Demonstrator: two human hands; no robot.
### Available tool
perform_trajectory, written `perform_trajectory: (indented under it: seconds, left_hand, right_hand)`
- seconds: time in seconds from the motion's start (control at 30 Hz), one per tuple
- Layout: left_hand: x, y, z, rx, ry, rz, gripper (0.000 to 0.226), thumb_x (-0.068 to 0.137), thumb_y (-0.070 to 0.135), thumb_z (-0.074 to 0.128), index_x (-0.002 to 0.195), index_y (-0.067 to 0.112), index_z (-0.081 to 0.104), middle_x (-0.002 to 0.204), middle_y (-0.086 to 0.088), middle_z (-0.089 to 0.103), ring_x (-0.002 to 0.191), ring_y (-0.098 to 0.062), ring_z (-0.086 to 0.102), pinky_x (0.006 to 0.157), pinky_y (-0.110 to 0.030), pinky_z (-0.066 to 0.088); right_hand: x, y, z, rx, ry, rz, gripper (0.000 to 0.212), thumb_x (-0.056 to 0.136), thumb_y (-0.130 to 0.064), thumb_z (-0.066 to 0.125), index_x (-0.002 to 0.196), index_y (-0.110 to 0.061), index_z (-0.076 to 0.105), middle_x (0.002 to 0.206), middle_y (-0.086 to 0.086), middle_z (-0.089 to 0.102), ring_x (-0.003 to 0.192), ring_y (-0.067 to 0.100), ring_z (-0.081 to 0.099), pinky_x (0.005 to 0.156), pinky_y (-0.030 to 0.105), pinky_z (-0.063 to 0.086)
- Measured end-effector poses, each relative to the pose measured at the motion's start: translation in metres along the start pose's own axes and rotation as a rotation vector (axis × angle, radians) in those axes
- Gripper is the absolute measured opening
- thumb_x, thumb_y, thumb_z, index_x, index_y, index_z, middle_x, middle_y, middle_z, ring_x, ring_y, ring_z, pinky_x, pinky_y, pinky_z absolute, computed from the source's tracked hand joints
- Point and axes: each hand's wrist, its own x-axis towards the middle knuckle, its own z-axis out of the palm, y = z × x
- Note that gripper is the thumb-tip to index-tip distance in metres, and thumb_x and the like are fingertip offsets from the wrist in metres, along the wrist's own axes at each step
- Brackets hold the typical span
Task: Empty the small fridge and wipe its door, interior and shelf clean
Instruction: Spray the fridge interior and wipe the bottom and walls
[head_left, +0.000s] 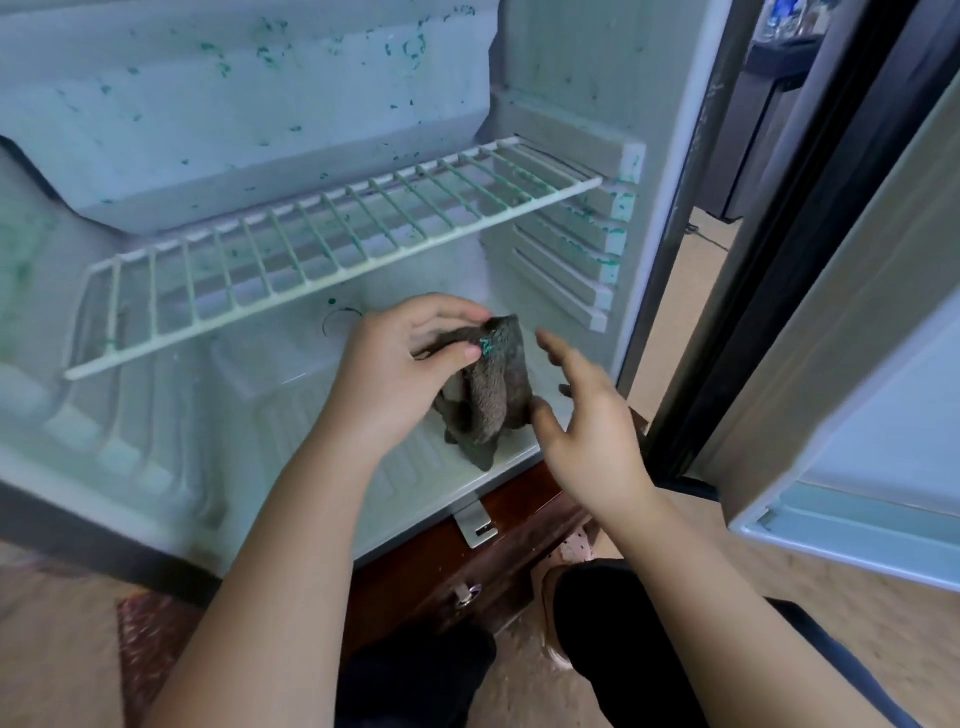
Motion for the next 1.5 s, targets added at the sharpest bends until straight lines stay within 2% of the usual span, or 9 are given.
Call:
perform_trajectory:
  seconds: [0.13,0.27,0.4,0.53,0.7,0.8,0.93,1.1,1.5]
  left_hand:
    - [-0.002,0.0,-0.007,-0.005,-0.072,0.008,0.042,0.081,-0.012,0.066,0.087,0.03,0.07,0.09,0.025,0.072,0.094,0.005,0.067,0.087,-0.007,0.045]
    - [-0.003,-0.009,-0.026,0.211,0.002,-0.016,0.043,0.08,-0.006,0.07,0.086,0.037,0.07,0.09,0.023,0.071,0.092,0.001,0.068,0.09,-0.011,0.046]
    - [-0.003,-0.022,-0.031,0.494,0.008,-0.083,0.022,0.079,0.004,0.076,0.09,0.023,0.074,0.089,0.001,0.069,0.082,-0.013,0.063,0.078,-0.022,0.043]
    - [-0.002,-0.023,-0.016,0.695,-0.035,-0.047,0.02,0.082,0.009,0.07,0.093,0.024,0.065,0.083,-0.006,0.067,0.069,-0.023,0.06,0.07,-0.034,0.051]
    - [0.0,-0.005,0.007,0.316,-0.194,-0.077,0.046,0.083,0.006,0.069,0.124,0.027,0.063,0.107,0.012,0.065,0.088,0.002,0.062,0.085,-0.007,0.045]
    - [0.001,-0.003,0.021,0.132,-0.248,-0.159,0.068,0.076,0.023,0.08,0.136,0.03,0.051,0.124,0.011,0.062,0.111,0.0,0.06,0.098,-0.024,0.048]
    - [0.011,-0.01,0.043,0.217,-0.004,-0.035,0.047,0.072,0.024,0.084,0.111,0.025,0.057,0.098,0.013,0.06,0.089,-0.013,0.063,0.078,-0.026,0.05]
    - [0.021,-0.012,0.071,0.246,0.093,-0.009,0.019,0.079,0.015,0.074,0.091,0.02,0.06,0.068,0.005,0.058,0.064,-0.024,0.06,0.062,-0.034,0.048]
    - [0.036,-0.004,0.12,0.009,0.239,0.042,0.025,0.08,0.002,0.068,0.102,0.013,0.074,0.094,-0.001,0.075,0.087,-0.019,0.07,0.079,-0.036,0.056]
  right_hand:
    - [0.006,-0.003,0.006,0.013,-0.141,-0.071,0.039,0.083,-0.003,0.061,0.118,-0.021,0.062,0.12,-0.007,0.061,0.116,0.009,0.05,0.092,0.003,0.032]
    - [0.007,-0.002,0.0,-0.007,-0.047,0.081,0.015,0.083,-0.023,0.071,0.079,-0.026,0.057,0.082,-0.012,0.066,0.082,0.008,0.062,0.072,0.012,0.044]
    - [0.008,-0.005,-0.008,-0.089,0.047,0.193,0.016,0.083,-0.035,0.071,0.078,-0.028,0.057,0.07,-0.008,0.063,0.065,0.007,0.06,0.055,0.023,0.042]
    - [0.008,-0.011,-0.005,0.024,0.1,0.275,0.012,0.084,-0.032,0.071,0.081,-0.025,0.061,0.072,-0.009,0.063,0.066,0.009,0.06,0.06,0.023,0.044]
    - [0.007,-0.03,-0.002,0.817,0.082,0.38,0.014,0.095,-0.005,0.053,0.104,-0.008,0.062,0.089,0.004,0.071,0.085,0.015,0.069,0.077,0.028,0.056]
    - [0.007,-0.031,-0.007,0.979,0.031,0.298,0.031,0.096,-0.004,0.039,0.117,-0.01,0.06,0.11,0.003,0.071,0.104,0.015,0.067,0.087,0.024,0.053]
    - [0.004,-0.024,-0.014,0.817,0.108,0.185,0.04,0.088,-0.019,0.038,0.121,-0.016,0.061,0.115,0.002,0.069,0.107,0.014,0.065,0.092,0.024,0.051]
    - [-0.005,-0.017,-0.016,0.34,0.501,0.119,0.026,0.098,-0.009,0.045,0.114,-0.025,0.059,0.103,-0.013,0.066,0.099,0.001,0.06,0.074,0.011,0.044]
    - [-0.004,-0.003,-0.009,0.31,0.551,0.048,0.033,0.095,-0.015,0.043,0.128,-0.018,0.048,0.126,-0.015,0.052,0.12,0.013,0.052,0.094,0.045,0.049]
